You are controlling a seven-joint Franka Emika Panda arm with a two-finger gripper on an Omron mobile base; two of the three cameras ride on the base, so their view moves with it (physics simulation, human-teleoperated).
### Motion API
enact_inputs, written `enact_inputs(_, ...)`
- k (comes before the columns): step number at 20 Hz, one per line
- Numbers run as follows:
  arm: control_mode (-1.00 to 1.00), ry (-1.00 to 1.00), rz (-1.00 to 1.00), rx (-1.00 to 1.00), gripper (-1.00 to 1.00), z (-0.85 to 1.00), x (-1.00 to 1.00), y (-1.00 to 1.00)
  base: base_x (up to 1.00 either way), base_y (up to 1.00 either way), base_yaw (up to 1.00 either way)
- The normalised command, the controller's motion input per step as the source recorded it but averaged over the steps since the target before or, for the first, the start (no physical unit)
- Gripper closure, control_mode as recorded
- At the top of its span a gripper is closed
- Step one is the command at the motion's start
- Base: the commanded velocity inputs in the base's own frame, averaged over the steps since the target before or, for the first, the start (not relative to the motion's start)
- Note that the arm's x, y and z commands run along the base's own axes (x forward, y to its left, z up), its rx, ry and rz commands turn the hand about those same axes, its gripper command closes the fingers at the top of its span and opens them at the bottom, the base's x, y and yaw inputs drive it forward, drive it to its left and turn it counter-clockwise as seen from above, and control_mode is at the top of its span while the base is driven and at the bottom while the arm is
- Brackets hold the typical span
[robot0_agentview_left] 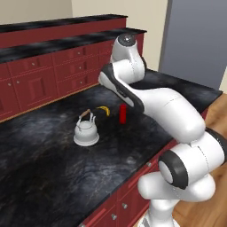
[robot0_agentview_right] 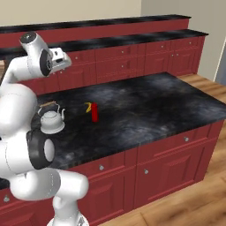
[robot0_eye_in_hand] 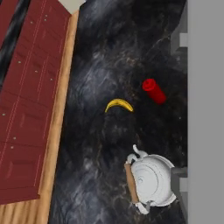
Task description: Move the ketchup and shaker from the cabinet to the dining counter.
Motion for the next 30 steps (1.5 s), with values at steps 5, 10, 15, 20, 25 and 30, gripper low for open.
enact_inputs(5, -1.00, 0.00, -0.06, 0.01, -1.00, 0.09, -0.81, -0.10, 0.00, 0.00, 0.00)
enact_inputs(10, -1.00, 0.00, -0.04, 0.02, -1.00, 0.18, -1.00, 0.00, 0.00, 0.00, 0.00)
enact_inputs(15, -1.00, 0.01, -0.03, 0.04, -1.00, 0.16, -0.83, -0.17, 0.00, 0.00, 0.00)
enact_inputs(20, -1.00, 0.01, 0.00, 0.01, -1.00, 0.01, -0.37, -0.11, 0.00, 0.00, 0.00)
enact_inputs(25, 1.00, 0.00, 0.00, 0.00, -1.00, 0.00, 0.00, 0.00, -0.85, -0.11, -0.03)
enact_inputs(30, 1.00, 0.00, 0.00, 0.00, -1.00, 0.00, 0.00, 0.00, -0.83, -0.09, -0.28)
